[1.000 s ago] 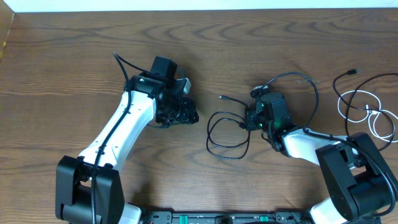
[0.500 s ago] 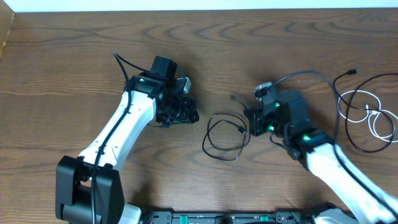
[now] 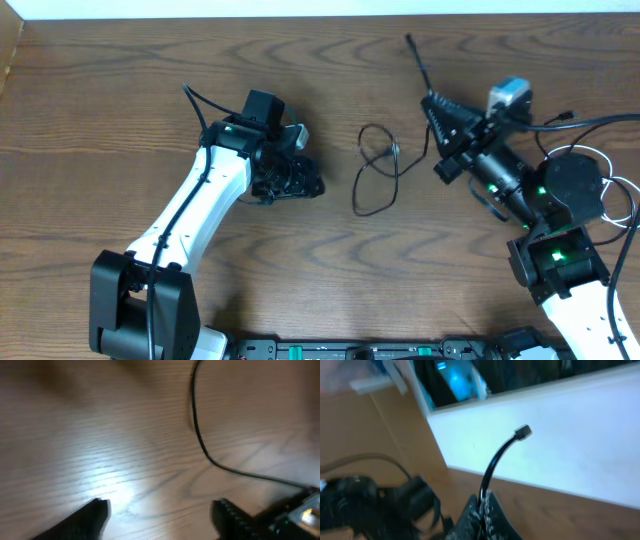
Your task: Untangle cables
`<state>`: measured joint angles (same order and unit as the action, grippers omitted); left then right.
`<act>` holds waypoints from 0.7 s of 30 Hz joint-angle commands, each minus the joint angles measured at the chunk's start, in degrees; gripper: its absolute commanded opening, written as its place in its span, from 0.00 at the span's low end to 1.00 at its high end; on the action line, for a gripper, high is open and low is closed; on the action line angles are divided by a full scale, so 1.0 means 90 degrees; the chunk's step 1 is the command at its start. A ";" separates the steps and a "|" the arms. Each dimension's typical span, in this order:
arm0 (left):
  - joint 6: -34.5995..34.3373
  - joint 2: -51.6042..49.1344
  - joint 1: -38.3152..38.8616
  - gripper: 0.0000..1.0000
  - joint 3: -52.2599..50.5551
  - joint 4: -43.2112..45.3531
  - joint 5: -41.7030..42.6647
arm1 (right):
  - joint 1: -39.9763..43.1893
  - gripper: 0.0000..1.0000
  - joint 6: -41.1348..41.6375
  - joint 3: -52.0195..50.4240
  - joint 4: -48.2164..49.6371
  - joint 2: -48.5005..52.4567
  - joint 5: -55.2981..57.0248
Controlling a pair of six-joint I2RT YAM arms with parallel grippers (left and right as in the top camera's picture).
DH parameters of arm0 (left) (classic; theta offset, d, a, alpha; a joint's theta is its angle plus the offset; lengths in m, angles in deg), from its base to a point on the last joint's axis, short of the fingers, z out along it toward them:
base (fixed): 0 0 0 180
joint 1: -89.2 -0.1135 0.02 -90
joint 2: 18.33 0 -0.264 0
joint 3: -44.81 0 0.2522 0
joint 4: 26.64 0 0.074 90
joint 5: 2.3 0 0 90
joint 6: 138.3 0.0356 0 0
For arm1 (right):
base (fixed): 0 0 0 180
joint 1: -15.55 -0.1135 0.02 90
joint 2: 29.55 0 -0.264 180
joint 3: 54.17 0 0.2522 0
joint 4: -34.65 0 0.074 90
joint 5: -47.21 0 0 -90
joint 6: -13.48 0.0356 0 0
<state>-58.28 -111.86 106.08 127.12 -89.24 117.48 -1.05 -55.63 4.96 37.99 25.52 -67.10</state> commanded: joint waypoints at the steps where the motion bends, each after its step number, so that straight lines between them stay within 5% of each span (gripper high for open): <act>1: 0.0432 -0.0051 -0.0002 0.79 0.0012 0.0204 0.1311 | 0.0049 0.01 0.0444 0.0070 0.0155 0.0015 0.0221; 10: 0.0988 -0.0051 -0.0002 0.87 0.0012 0.1105 0.3949 | 0.0049 0.01 0.0610 0.0070 0.0374 0.0036 0.0384; 21: 0.0991 -0.0051 0.0486 0.85 0.0012 0.1246 0.3602 | 0.0049 0.01 0.1076 0.0070 0.0765 0.0036 0.0831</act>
<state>-50.81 -111.86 108.22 127.12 -78.05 150.81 -0.81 -48.42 4.96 44.14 25.85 -61.99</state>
